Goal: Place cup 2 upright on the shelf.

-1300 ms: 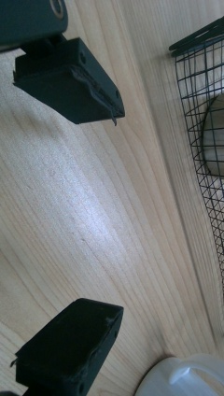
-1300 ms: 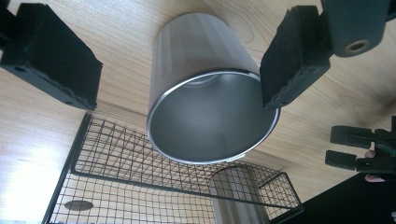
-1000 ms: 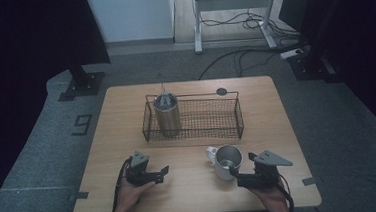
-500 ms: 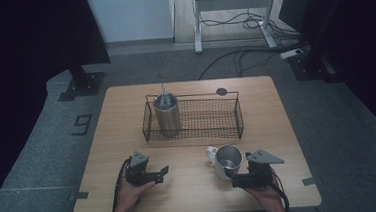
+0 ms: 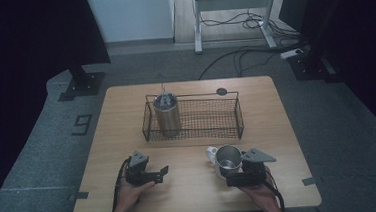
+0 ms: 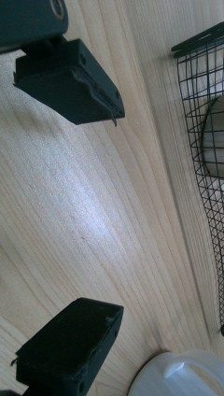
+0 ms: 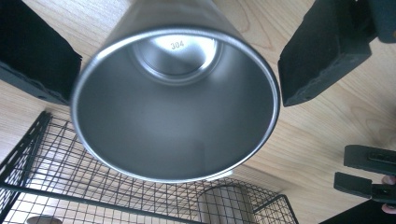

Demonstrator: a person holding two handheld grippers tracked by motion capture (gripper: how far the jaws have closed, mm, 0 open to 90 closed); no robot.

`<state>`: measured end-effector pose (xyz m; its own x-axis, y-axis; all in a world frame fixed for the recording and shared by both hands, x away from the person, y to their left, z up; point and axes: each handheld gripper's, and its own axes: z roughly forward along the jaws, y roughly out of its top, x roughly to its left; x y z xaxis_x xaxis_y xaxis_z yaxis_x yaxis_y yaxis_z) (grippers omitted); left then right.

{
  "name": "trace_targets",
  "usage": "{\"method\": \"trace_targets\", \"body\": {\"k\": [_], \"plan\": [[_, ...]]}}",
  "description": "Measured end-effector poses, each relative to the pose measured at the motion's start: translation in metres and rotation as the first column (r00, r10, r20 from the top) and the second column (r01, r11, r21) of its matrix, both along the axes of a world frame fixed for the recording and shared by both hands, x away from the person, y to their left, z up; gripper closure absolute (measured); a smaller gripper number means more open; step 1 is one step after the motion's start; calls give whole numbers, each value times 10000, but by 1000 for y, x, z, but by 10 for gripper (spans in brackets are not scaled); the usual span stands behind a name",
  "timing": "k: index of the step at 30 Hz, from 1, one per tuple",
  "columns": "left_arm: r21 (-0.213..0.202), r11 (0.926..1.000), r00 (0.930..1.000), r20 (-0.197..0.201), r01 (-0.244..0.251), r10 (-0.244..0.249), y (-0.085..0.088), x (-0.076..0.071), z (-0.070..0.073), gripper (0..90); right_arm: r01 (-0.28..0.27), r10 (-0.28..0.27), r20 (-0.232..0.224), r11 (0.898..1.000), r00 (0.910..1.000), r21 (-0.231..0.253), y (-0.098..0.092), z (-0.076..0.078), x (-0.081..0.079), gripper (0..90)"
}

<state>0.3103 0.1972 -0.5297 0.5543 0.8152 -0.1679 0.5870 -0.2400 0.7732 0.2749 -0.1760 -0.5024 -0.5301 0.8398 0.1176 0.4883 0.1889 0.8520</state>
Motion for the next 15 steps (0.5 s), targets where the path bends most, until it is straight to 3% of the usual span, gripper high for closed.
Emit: {"method": "trace_targets", "body": {"k": [15], "plan": [[-253, 9997, 10000, -6, -61, 61, 7, 0, 3, 72, 11, -12, -47, 9996, 10000, -298, 15, -5, 15, 0]]}}
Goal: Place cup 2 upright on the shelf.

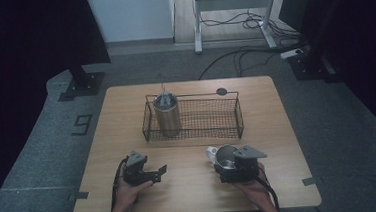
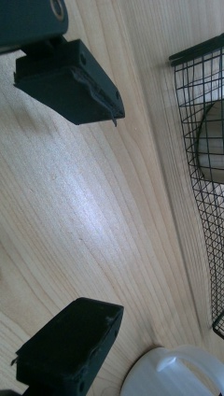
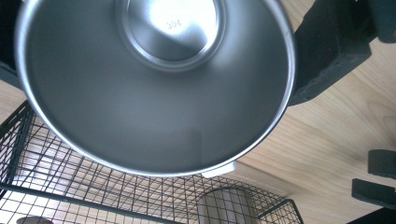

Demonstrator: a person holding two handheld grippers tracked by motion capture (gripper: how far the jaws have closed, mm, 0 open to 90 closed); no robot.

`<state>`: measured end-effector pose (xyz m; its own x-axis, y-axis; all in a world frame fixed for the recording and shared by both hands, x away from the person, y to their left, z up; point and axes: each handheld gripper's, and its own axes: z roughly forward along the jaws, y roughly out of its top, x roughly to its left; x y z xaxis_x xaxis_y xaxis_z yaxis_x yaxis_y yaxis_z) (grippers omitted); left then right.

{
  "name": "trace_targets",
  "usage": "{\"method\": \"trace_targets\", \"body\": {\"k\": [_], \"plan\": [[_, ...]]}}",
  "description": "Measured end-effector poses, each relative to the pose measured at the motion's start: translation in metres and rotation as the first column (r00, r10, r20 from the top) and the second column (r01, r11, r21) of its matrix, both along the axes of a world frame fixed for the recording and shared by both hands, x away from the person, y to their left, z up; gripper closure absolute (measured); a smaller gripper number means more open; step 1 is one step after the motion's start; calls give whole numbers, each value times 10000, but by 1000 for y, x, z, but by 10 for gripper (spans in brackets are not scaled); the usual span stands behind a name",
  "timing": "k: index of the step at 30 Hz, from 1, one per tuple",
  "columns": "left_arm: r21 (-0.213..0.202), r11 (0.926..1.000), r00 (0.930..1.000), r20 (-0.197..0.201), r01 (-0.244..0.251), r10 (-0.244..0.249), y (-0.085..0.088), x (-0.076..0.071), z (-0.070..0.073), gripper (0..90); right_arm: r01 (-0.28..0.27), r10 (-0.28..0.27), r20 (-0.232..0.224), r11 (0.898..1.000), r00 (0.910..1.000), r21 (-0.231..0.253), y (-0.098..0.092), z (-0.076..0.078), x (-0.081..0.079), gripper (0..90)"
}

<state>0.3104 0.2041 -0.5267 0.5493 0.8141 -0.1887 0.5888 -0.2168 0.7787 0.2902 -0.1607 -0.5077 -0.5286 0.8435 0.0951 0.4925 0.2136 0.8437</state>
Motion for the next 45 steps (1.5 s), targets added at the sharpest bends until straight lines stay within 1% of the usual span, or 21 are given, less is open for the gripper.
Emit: {"method": "trace_targets", "body": {"k": [4, 7, 17, 21, 26, 32, 36, 41, 45], "plan": [[-28, 10000, 10000, -10, -11, 11, 1, 0, 0, 73, 6, -7, -33, 10000, 10000, -52, 2, -1, 5, 6], [-175, 9998, 10000, -30, 30, -31, 1, 0, 1, 73, 54, -53, 34, 9998, 10000, -188, 3, -2, 5, 29], [-85, 10000, 10000, -41, 48, -48, 0, -1, 0, 74, 67, -55, 338, 9993, 9994, -377, 3, -4, 2, 58], [-81, 10000, 10000, -49, 29, -30, 0, -1, -1, 75, 105, -90, 349, 9991, 9994, -419, 4, -3, 2, 60], [-44, 10000, 10000, -63, 38, -38, 0, -1, -2, 75, -135, 151, 317, 9987, 9994, -487, 2, -3, 2, 62], [-42, 10000, 10000, -17, -32, 32, 1, -1, -2, 84, -125, 144, 346, 9985, 9993, -541, 2, -2, 1, 62], [-30, 10000, 10000, -26, -32, 32, 1, -1, -2, 84, -78, 89, 338, 9994, 9994, -344, -1, 1, 1, 63], [-30, 10000, 10000, -42, -6, 6, 1, -1, -2, 84, -98, 107, 577, 9998, 9983, -172, -5, 11, -3, 63], [-31, 10000, 10000, -78, 8, -8, 0, -1, -2, 84, -182, 185, 633, 9998, 9978, -53, -6, 19, -6, 63]]}}
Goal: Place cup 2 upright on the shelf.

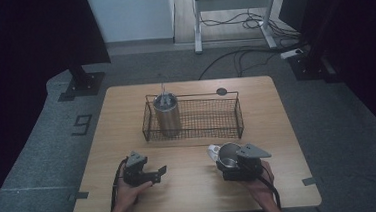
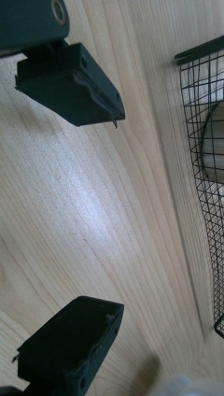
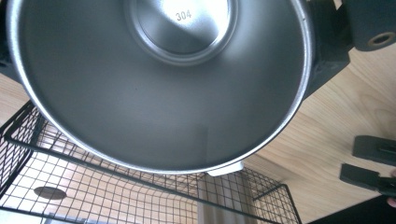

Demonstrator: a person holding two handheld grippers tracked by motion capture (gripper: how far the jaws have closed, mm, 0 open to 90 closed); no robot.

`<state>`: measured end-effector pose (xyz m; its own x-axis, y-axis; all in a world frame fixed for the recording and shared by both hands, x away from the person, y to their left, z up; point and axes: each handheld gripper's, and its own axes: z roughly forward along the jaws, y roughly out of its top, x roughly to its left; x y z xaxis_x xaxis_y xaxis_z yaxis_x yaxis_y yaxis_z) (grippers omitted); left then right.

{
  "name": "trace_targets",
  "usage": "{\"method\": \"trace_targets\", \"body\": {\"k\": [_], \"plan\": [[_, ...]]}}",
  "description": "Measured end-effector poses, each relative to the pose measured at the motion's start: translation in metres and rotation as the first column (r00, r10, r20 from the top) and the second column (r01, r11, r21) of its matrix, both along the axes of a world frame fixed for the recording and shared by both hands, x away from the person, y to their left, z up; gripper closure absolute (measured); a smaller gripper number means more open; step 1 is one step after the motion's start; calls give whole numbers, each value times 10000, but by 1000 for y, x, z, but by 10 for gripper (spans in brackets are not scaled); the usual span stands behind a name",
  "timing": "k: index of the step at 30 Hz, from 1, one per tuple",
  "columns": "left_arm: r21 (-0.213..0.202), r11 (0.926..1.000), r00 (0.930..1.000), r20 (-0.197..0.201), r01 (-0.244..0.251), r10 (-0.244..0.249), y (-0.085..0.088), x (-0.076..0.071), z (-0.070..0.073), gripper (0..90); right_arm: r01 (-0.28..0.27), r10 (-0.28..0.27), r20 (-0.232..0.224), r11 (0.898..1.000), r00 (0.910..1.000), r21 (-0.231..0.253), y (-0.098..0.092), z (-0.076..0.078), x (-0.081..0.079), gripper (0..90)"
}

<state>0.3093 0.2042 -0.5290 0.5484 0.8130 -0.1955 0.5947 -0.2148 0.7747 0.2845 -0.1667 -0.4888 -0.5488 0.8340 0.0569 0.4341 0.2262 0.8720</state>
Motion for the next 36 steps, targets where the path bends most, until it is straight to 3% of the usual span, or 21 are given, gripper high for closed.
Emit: {"method": "trace_targets", "body": {"k": [9, 15, 36], "plan": [[-55, 10000, 10000, 31, -54, 55, 3, -1, 2, 84, -259, 257, 145, 9995, 9996, 190, 0, 12, -2, 63], [-23, 10000, 10000, -17, 34, -34, 1, -1, 1, 84, -244, 243, 21, 9964, 9997, 818, -5, 20, 2, 63], [-53, 10000, 10000, -34, 73, -73, 0, -2, 1, 84, -249, 211, 500, 9968, 9985, 758, -5, 57, 14, 63]]}}
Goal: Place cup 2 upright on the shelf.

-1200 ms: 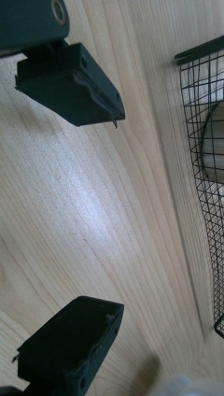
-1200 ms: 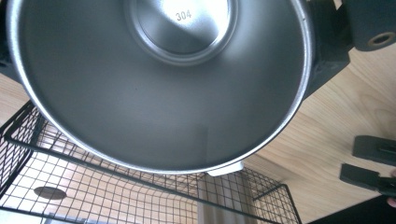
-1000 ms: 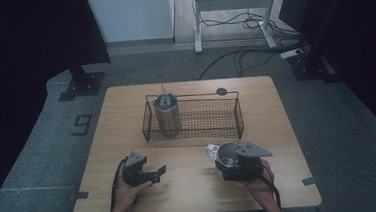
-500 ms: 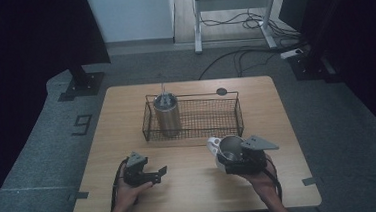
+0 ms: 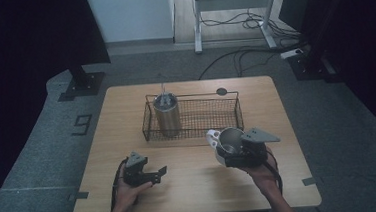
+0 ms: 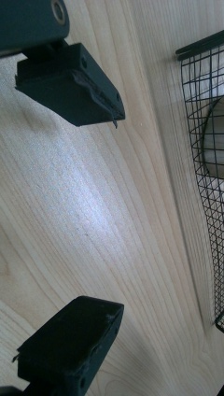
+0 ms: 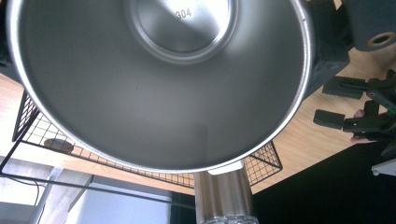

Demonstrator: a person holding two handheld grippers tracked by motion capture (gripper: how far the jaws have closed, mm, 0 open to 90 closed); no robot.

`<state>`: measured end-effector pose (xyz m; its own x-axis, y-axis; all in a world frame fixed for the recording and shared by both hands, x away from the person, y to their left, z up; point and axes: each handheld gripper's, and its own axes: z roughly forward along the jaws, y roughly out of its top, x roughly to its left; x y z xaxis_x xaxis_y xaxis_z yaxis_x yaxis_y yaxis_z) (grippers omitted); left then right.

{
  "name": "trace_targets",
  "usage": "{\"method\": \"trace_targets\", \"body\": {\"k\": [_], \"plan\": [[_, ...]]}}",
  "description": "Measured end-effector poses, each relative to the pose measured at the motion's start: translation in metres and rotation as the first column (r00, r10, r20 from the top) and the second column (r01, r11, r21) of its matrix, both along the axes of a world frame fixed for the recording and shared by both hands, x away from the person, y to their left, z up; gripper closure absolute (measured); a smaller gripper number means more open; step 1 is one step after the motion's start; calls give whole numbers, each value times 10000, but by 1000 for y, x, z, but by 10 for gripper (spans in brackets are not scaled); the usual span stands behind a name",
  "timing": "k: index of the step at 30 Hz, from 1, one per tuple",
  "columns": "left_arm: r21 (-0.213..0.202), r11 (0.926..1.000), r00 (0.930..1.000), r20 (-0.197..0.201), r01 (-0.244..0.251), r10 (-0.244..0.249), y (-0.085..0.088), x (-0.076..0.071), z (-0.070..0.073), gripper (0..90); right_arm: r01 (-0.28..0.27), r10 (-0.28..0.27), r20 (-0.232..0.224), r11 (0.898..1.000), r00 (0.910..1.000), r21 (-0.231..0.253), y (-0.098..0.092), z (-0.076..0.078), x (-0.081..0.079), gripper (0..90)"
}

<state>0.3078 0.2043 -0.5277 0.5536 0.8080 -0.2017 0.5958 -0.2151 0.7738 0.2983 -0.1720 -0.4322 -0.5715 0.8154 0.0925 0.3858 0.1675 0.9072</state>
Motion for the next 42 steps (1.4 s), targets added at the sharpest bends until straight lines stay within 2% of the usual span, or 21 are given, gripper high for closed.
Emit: {"method": "trace_targets", "body": {"k": [42], "plan": [[28, 10000, 10000, -13, 48, -48, -1, -1, 0, 85, 90, -91, 36, 9999, 10000, 124, -3, 27, 30, 64]]}}
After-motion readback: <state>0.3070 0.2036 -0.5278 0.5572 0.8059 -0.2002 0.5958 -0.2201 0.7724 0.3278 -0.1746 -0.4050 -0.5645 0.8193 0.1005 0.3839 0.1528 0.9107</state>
